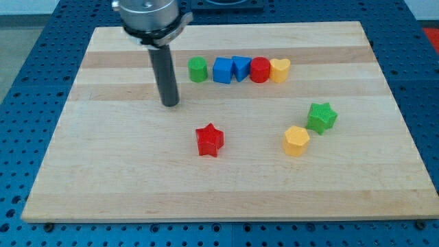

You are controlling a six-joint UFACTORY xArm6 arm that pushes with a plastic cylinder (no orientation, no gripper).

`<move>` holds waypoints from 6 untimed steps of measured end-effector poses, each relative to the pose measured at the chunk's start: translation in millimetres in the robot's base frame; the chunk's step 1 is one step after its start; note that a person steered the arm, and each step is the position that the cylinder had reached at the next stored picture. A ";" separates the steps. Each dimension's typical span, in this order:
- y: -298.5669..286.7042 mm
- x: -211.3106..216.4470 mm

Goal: Move the red star below the blue cube

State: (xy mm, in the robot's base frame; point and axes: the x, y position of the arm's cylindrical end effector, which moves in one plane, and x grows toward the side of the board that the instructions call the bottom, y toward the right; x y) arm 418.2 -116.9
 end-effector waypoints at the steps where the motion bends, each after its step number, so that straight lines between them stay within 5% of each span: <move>1: -34.5 50.9; 2: -14.9 125.4; 3: 41.2 143.7; 5: 103.6 62.9; 6: 108.3 76.1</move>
State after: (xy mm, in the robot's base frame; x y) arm 494.3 -8.7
